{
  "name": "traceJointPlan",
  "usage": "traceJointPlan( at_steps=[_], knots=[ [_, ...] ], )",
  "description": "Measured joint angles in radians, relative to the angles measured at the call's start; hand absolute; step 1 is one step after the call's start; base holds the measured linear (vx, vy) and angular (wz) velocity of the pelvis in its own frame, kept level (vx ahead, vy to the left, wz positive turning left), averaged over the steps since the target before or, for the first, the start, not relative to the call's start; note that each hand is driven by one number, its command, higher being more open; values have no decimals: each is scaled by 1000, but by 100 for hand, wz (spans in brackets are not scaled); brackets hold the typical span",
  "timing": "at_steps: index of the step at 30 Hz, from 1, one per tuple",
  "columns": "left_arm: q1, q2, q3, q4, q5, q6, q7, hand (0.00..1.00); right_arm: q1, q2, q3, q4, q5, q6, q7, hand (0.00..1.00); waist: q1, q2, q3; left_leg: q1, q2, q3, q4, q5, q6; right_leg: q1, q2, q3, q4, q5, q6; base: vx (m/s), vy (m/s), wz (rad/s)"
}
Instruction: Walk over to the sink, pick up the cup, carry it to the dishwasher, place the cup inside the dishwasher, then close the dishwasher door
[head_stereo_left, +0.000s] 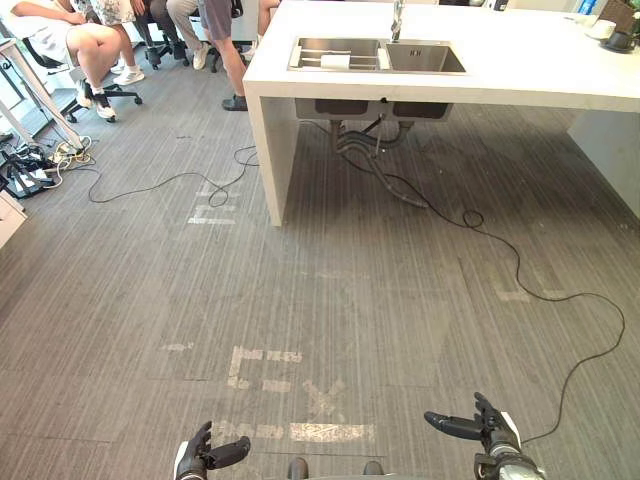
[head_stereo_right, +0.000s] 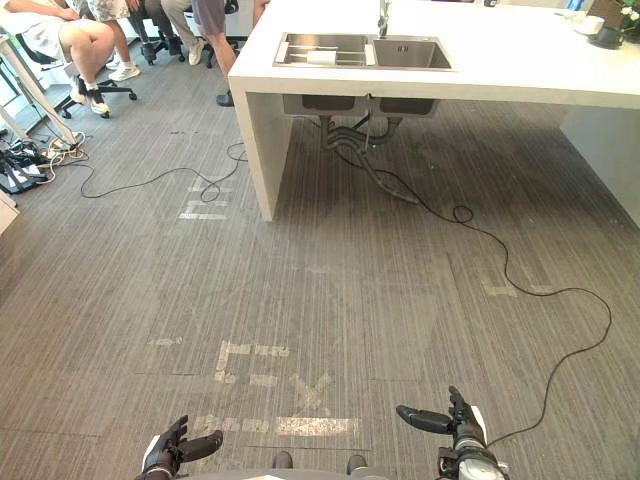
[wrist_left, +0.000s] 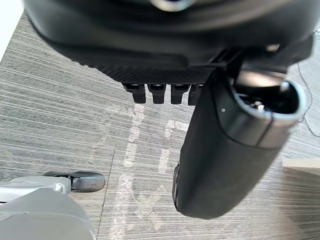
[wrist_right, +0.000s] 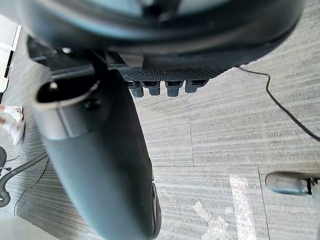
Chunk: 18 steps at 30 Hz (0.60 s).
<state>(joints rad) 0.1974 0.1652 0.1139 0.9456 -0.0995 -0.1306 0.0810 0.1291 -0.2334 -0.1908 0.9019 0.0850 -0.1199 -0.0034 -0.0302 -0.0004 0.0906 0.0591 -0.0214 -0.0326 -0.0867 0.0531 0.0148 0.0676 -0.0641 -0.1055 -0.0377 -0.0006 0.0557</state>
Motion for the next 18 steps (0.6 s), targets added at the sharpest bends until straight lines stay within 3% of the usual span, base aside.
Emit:
traceJointPlan(
  at_steps=[18],
  knots=[
    [-5,-17,37,-3,0,5,0,100,-1,45,-40,24,3,2,-23,100,1,-5,3,2,1,1,-4,-2,-3,3,1,0,-3,0,0,-22,-13,0]
  ],
)
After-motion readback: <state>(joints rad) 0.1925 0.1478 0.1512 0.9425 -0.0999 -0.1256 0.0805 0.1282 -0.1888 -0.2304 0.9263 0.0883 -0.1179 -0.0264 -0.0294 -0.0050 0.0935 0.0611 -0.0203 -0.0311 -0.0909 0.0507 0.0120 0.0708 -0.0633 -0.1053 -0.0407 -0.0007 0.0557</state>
